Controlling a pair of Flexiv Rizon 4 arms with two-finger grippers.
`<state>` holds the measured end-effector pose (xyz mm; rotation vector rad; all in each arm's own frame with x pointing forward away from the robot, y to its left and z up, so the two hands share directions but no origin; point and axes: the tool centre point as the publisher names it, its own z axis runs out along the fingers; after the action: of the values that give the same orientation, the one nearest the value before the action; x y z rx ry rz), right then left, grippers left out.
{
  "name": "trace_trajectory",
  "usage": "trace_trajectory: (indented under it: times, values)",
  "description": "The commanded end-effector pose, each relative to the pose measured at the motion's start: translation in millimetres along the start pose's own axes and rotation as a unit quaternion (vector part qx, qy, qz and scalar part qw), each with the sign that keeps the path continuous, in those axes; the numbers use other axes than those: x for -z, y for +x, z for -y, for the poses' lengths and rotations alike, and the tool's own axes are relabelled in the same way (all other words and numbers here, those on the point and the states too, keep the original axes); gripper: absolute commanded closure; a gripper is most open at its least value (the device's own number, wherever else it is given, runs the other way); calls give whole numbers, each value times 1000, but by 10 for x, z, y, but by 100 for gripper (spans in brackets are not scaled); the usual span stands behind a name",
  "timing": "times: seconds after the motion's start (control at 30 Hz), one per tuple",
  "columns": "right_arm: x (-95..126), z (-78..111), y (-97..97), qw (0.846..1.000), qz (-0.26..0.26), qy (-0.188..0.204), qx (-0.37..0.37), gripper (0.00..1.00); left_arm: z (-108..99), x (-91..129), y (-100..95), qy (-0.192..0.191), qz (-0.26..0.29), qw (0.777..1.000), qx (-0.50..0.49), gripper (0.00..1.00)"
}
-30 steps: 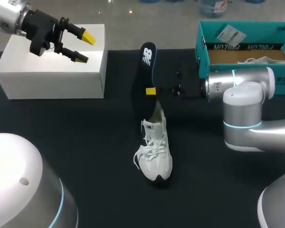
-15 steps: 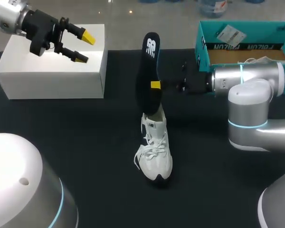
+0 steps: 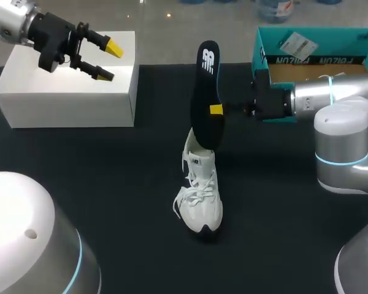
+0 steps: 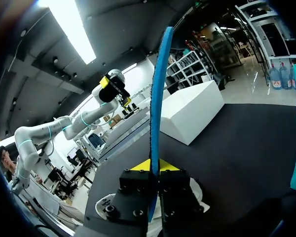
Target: Take the shoe out of the shoebox, open the shoe tongue, remove and reinsert the insole, then place the shoe into the shoebox
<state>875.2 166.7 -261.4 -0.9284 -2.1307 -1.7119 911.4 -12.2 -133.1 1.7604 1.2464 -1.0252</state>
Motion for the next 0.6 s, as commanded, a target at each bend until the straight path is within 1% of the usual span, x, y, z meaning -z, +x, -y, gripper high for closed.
trace_trajectory:
  times: [0.03, 0.23, 0.33, 0.5, 0.6]
  values:
    - [-20, 105, -11, 1000, -2, 4, -10, 100, 8, 2, -6, 0, -2, 1000, 0, 0]
    - [-52, 221, 10, 1000, 2, 18, -26, 100, 8, 2, -6, 0, -2, 1000, 0, 0]
    - [-27, 227, 29, 1000, 5, 15, -27, 100, 8, 2, -6, 0, -2, 1000, 0, 0]
    - [21, 128, 37, 1000, 11, 8, -13, 100, 8, 2, -6, 0, -2, 1000, 0, 0]
    - [34, 19, 47, 1000, 9, -2, 3, 100, 8, 2, -6, 0, -2, 1000, 0, 0]
